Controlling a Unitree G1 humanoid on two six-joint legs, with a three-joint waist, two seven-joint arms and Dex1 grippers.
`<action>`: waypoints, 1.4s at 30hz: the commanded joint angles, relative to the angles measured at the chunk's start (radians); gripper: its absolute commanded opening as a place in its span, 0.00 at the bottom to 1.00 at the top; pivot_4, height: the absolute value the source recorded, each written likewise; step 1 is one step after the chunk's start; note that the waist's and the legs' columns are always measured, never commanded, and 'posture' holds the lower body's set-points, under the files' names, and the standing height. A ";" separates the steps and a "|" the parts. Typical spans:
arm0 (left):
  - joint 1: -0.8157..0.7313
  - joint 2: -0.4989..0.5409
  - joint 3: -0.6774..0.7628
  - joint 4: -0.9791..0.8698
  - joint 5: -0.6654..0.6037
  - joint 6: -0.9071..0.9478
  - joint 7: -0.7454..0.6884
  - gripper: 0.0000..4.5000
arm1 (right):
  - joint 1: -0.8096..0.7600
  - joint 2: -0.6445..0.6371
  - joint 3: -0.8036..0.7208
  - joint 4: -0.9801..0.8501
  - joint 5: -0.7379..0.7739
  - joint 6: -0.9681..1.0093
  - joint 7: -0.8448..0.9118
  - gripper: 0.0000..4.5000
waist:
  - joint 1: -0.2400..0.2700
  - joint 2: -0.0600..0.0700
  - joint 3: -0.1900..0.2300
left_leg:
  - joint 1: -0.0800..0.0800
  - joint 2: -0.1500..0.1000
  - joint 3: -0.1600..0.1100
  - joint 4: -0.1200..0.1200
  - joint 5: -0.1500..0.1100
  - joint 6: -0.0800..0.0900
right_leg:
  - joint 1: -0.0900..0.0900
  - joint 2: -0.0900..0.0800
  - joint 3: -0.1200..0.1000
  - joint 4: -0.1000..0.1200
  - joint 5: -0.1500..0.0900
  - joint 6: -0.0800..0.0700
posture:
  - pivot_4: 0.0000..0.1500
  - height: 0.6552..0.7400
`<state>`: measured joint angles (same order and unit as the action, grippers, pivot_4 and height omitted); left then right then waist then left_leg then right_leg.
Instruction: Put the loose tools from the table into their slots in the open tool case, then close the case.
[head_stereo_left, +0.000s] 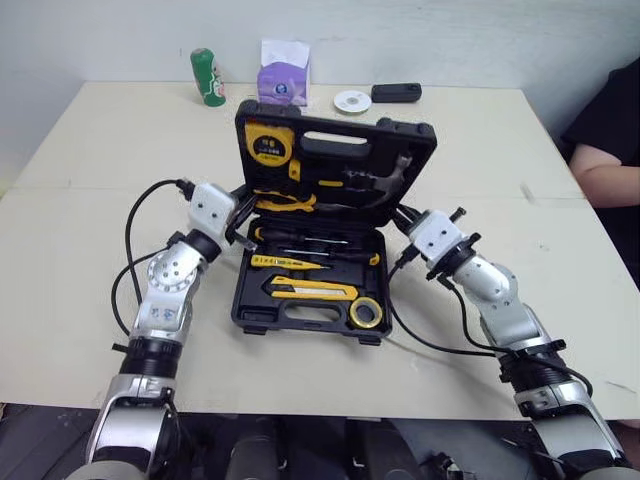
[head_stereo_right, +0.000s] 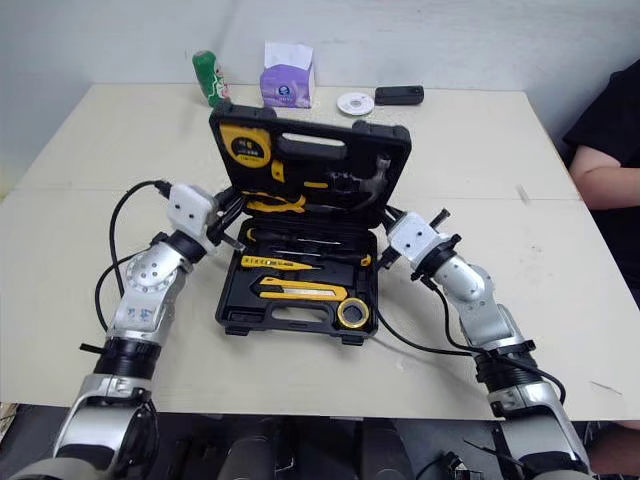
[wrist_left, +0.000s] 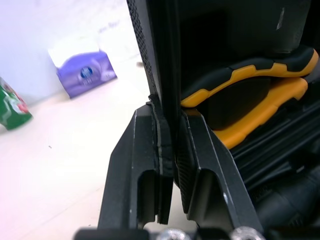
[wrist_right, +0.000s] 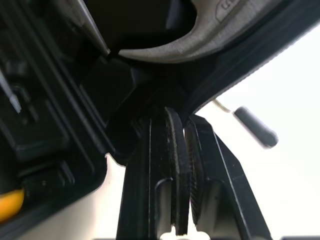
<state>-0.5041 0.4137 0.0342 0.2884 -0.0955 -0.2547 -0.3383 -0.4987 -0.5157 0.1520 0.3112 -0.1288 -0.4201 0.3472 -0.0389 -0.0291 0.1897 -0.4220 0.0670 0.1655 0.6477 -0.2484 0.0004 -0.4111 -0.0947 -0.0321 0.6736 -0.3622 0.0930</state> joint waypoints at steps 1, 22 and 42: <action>0.068 0.061 0.120 -0.031 0.021 -0.099 0.060 0.00 | 0.045 -0.091 -0.033 0.080 -0.103 -0.175 -0.060 0.00 | 0.000 0.000 0.000 | 0.000 0.000 0.000 0.000 0.000 0.000 | 0.001 0.000 0.000 0.000 0.000 0.000 | 1.00 1.00; 0.471 0.230 0.250 -0.292 -0.253 0.165 -0.222 0.68 | 0.244 -0.215 -0.036 0.039 -0.124 -0.403 -0.028 0.99 | -0.021 -0.001 -0.001 | 0.018 0.003 -0.003 -0.003 -0.002 -0.001 | 0.022 0.000 -0.003 -0.007 0.000 -0.001 | 1.00 1.00; 0.463 0.295 0.357 -0.308 -0.323 0.334 -0.366 0.28 | 0.357 -0.207 -0.024 -0.197 0.355 -0.038 0.375 0.13 | -0.015 -0.001 -0.001 | 0.021 0.002 -0.016 -0.003 -0.006 -0.002 | 0.034 -0.001 -0.006 -0.014 -0.001 -0.001 | 1.00 1.00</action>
<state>-0.0240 0.6885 0.3865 -0.0167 -0.4217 0.0915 -0.6927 -0.1466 -0.7281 0.1212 0.1822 0.1490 -0.5280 0.6728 -0.0540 -0.0300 0.1891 -0.4017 0.0691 0.1490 0.6451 -0.2543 -0.0013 -0.3768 -0.0958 -0.0387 0.6598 -0.3629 0.0915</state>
